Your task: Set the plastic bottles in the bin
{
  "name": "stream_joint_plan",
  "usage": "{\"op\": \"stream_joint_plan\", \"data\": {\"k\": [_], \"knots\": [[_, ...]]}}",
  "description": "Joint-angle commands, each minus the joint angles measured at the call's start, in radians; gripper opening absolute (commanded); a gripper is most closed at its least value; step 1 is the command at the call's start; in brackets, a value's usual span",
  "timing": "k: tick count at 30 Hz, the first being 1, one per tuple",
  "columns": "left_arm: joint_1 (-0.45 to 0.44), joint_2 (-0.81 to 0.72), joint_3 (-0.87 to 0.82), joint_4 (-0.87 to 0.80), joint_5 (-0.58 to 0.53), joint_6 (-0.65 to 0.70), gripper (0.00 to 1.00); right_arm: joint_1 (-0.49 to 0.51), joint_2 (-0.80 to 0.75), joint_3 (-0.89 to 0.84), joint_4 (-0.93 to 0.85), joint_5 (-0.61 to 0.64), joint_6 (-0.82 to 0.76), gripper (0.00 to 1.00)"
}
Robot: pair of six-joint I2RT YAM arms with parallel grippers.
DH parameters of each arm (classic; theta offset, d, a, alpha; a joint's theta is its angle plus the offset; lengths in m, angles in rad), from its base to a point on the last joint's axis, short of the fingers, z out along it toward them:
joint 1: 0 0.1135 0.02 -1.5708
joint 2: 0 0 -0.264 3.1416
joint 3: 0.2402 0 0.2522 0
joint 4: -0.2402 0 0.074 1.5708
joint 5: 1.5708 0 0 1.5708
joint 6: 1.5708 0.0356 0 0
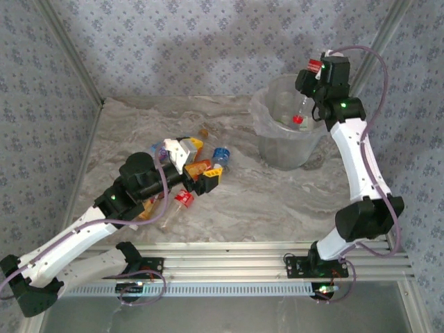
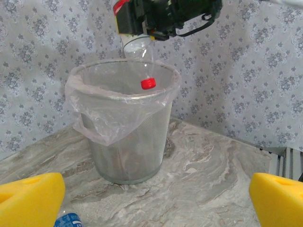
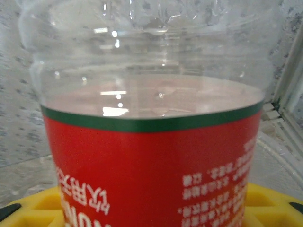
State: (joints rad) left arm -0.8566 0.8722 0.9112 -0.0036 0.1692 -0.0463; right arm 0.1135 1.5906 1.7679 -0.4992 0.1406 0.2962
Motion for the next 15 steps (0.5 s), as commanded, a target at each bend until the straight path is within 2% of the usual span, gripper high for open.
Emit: {"op": "stream_joint_plan", "data": {"k": [1,11,15], "knots": [[0.006,-0.002,0.006,-0.003,0.021,0.008,1.0,-0.01,0.049,0.029,-0.042,0.037,-0.06,0.57],[0.006,0.003,0.008,-0.012,0.019,0.014,1.0,-0.02,0.106,-0.146,0.037,0.046,-0.107,0.59],[0.006,0.005,0.008,-0.014,0.015,0.02,1.0,-0.019,0.091,-0.181,0.049,0.064,-0.114,0.65]]}}
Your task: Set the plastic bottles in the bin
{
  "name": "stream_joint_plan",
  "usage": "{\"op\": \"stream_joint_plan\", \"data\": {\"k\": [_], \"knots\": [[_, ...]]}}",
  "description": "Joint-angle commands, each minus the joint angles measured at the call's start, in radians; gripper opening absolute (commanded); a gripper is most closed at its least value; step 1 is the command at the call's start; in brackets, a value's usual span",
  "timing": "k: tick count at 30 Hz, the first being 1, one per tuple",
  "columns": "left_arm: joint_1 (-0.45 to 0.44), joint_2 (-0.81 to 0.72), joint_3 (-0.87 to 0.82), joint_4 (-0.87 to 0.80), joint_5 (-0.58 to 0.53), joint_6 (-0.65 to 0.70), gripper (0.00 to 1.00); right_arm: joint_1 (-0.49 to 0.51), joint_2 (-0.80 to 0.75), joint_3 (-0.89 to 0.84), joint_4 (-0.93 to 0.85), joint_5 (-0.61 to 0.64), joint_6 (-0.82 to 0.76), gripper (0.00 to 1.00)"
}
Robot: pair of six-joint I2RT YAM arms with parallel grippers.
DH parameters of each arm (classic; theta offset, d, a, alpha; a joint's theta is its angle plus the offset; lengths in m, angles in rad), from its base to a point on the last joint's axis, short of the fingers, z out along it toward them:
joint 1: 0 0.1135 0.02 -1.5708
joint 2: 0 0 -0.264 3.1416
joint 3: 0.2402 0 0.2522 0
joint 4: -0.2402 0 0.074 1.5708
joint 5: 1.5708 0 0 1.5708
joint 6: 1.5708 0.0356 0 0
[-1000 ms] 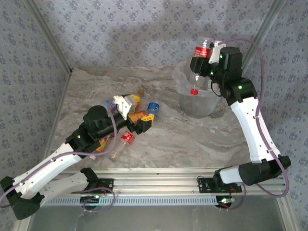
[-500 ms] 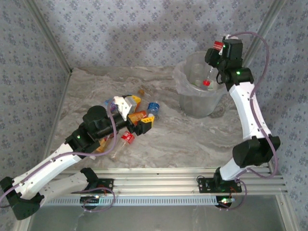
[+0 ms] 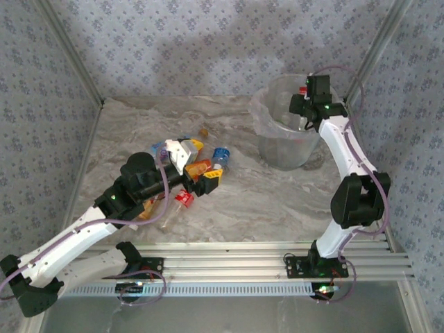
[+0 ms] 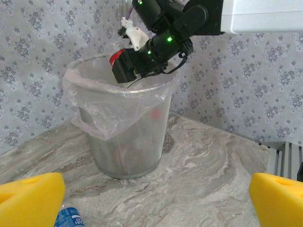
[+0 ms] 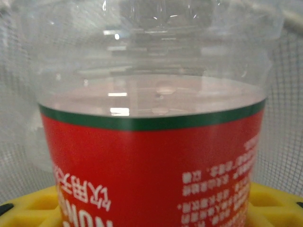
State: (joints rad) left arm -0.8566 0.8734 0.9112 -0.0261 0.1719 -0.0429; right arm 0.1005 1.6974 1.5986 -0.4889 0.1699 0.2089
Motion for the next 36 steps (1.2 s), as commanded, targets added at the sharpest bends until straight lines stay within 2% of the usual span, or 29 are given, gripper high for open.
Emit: {"op": "stream_joint_plan", "data": {"k": [1,4,8,16,22,28,36], "knots": [[0.006,0.006,0.008,0.008,0.012,0.016,1.0,-0.007,-0.022,-0.017,0.039,0.038,-0.026,0.69],[0.007,0.008,0.008,0.006,0.013,0.016,1.0,-0.006,-0.042,-0.025,0.04,0.04,-0.026,0.77],[0.006,0.01,0.009,0.005,0.014,0.017,1.0,-0.006,-0.073,-0.011,0.029,0.043,-0.026,0.83],[0.007,0.003,0.01,-0.003,0.011,0.026,1.0,-0.001,-0.178,0.011,0.0,0.03,-0.046,0.84],[0.007,-0.001,0.012,-0.011,0.008,0.036,1.0,0.03,-0.318,-0.048,-0.003,-0.028,-0.072,0.84],[0.007,-0.01,0.013,-0.018,0.001,0.044,1.0,0.102,-0.479,-0.143,-0.037,-0.075,-0.09,0.84],[0.007,-0.017,0.017,-0.028,-0.005,0.057,0.99,0.272,-0.653,-0.266,-0.107,-0.07,-0.037,0.84]]}}
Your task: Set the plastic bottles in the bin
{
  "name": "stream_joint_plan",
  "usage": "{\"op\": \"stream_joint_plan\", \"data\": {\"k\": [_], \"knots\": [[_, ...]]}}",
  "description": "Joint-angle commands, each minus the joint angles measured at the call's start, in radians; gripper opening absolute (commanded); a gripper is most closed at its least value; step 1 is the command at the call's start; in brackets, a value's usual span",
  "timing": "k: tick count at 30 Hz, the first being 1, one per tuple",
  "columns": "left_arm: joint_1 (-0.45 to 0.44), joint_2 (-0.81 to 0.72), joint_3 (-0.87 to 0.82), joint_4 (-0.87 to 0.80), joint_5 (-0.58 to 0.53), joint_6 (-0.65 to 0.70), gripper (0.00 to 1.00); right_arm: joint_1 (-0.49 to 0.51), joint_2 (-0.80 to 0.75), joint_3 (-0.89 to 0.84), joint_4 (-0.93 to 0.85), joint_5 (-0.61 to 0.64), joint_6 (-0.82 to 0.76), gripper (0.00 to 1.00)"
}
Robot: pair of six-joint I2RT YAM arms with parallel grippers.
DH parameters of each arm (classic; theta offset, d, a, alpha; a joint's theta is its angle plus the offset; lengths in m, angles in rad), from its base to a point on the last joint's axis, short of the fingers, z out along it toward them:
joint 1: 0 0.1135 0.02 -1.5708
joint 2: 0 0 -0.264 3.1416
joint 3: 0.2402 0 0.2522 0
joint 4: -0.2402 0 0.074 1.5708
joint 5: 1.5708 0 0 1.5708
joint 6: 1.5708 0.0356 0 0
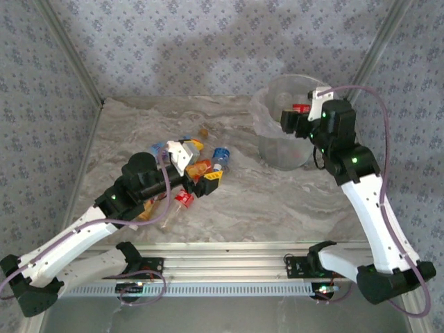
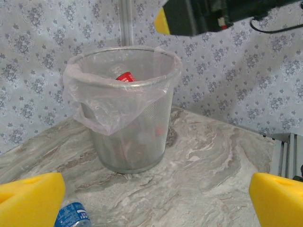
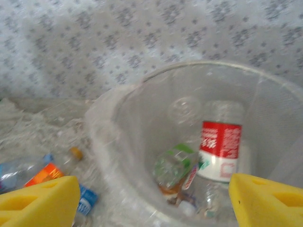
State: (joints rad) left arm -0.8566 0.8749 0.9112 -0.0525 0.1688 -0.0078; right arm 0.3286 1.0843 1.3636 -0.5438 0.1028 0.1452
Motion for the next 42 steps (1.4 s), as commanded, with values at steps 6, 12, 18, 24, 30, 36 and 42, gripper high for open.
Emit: {"op": "stream_joint_plan", "data": {"k": [6,12,18,24,30,36,42], "knots": [[0.005,-0.034,0.052,-0.079,-0.051,0.069,1.0,0.161,-0.09,-0.138,-0.073,0.036,0.186,0.83],[0.001,-0.088,0.124,-0.303,-0.14,0.097,1.0,0.258,-0.1,-0.262,0.006,0.072,0.367,0.83],[0.0,-0.2,0.107,-0.414,-0.257,0.112,1.0,0.313,-0.045,-0.326,0.09,0.079,0.536,0.83],[0.001,-0.271,0.073,-0.482,-0.335,0.093,1.0,0.366,0.067,-0.336,0.159,0.11,0.628,0.83],[0.001,-0.301,0.015,-0.498,-0.375,0.069,1.0,0.379,0.239,-0.275,0.203,0.111,0.672,0.83],[0.0,-0.3,-0.026,-0.494,-0.43,0.052,1.0,0.372,0.43,-0.18,0.284,0.047,0.682,0.83],[0.001,-0.301,-0.043,-0.484,-0.422,0.041,1.0,0.361,0.623,-0.028,0.288,0.062,0.669,0.83]]}}
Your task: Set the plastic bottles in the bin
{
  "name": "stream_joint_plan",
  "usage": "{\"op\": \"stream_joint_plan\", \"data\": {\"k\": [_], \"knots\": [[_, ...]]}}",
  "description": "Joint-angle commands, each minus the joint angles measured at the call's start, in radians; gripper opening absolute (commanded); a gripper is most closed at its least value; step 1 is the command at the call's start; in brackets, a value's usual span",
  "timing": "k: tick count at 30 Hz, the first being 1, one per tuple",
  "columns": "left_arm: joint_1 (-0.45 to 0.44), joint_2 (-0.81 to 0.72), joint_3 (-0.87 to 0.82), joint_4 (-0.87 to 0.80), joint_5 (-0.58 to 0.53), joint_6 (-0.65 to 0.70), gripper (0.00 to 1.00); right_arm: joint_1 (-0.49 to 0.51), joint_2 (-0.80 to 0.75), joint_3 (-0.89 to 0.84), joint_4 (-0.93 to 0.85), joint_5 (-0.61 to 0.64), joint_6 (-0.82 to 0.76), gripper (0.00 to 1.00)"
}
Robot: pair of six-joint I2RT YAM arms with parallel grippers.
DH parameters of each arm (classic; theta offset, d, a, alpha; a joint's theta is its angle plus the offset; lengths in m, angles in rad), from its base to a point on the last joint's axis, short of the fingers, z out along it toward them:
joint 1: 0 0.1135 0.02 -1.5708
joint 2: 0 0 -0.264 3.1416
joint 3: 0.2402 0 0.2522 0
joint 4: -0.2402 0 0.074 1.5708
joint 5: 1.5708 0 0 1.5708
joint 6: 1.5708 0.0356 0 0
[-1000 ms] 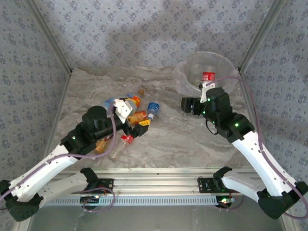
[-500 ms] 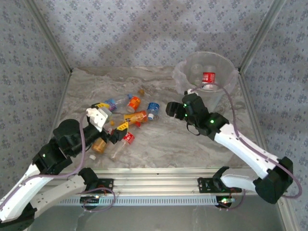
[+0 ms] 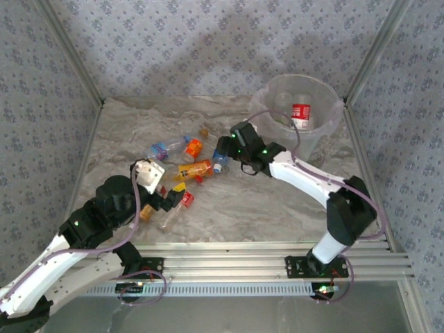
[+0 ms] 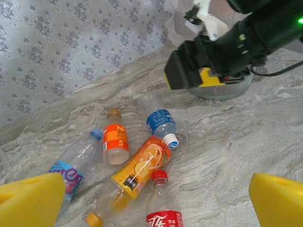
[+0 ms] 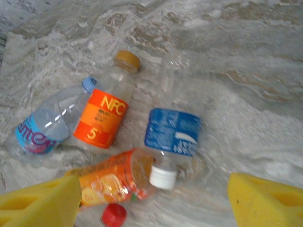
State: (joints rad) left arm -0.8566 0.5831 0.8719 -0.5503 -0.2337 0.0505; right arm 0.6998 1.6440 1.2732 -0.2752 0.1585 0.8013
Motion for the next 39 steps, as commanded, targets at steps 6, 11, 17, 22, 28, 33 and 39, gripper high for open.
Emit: {"op": "stream_joint_plan", "data": {"k": [6,11,17,22,28,33,39], "knots": [[0.0,-0.017,-0.015,0.015,-0.019,-0.021,1.0,-0.041,0.221,0.171,0.026,-0.006,0.035,0.83],[0.001,-0.019,-0.019,0.013,-0.019,-0.02,1.0,-0.062,0.33,0.255,0.013,-0.028,0.035,0.83],[0.002,-0.016,-0.021,0.014,-0.018,-0.018,1.0,-0.078,0.42,0.301,-0.008,-0.022,0.048,0.81],[0.002,-0.016,-0.022,0.015,-0.017,-0.02,0.99,-0.082,0.471,0.324,-0.013,-0.03,0.043,0.78],[0.004,-0.014,-0.021,0.015,-0.012,-0.022,1.0,-0.086,0.517,0.35,-0.021,-0.045,0.042,0.74],[0.005,-0.014,-0.022,0.015,-0.009,-0.023,1.0,-0.088,0.529,0.354,-0.025,-0.038,0.043,0.68],[0.005,-0.014,-0.021,0.013,-0.007,-0.024,1.0,-0.092,0.535,0.359,-0.036,-0.043,0.038,0.62]]}}
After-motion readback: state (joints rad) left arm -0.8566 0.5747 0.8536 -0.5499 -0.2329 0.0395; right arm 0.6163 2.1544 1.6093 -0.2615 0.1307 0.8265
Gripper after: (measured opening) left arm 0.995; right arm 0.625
